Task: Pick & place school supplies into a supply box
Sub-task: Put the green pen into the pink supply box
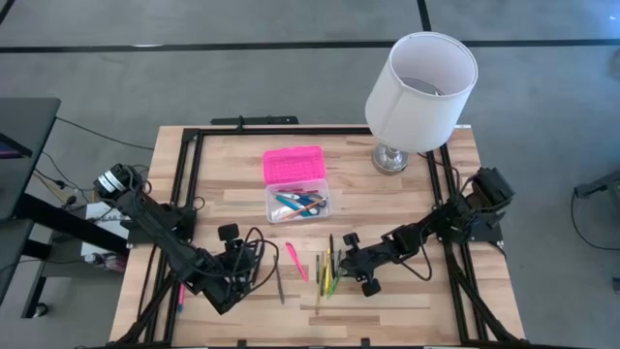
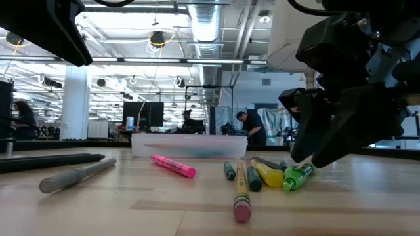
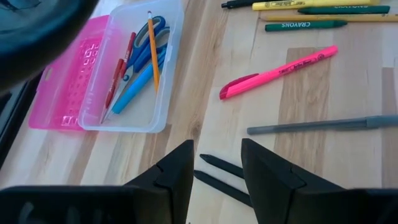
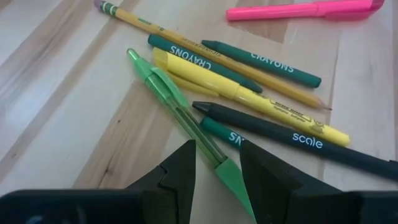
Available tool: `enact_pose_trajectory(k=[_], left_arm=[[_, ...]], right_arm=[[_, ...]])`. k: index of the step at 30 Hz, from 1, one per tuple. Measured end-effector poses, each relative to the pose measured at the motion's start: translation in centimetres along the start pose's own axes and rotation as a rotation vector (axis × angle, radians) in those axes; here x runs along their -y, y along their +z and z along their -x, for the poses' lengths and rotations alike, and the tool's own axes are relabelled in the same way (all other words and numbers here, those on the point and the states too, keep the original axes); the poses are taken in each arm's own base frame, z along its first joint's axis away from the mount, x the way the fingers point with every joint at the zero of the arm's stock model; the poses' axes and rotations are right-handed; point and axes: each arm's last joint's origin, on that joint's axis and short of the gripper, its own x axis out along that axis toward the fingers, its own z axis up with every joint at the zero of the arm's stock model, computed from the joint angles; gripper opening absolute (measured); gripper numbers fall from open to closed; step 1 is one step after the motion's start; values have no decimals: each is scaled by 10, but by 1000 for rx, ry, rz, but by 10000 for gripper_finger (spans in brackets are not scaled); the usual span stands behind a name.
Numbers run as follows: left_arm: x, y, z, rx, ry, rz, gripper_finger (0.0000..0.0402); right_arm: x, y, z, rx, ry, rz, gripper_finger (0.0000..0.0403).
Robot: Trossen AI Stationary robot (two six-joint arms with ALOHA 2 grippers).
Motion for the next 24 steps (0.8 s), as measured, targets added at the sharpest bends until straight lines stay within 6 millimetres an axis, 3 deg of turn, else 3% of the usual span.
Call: enact_pose_trajectory(k=[18, 24], left_arm=[[2, -3, 3, 5, 1, -10, 128], [3, -5, 6, 16, 3, -24, 128]], right_arm=[[6, -5, 0, -52, -14, -90, 117], [6, -7, 1, -88, -21, -160, 88]])
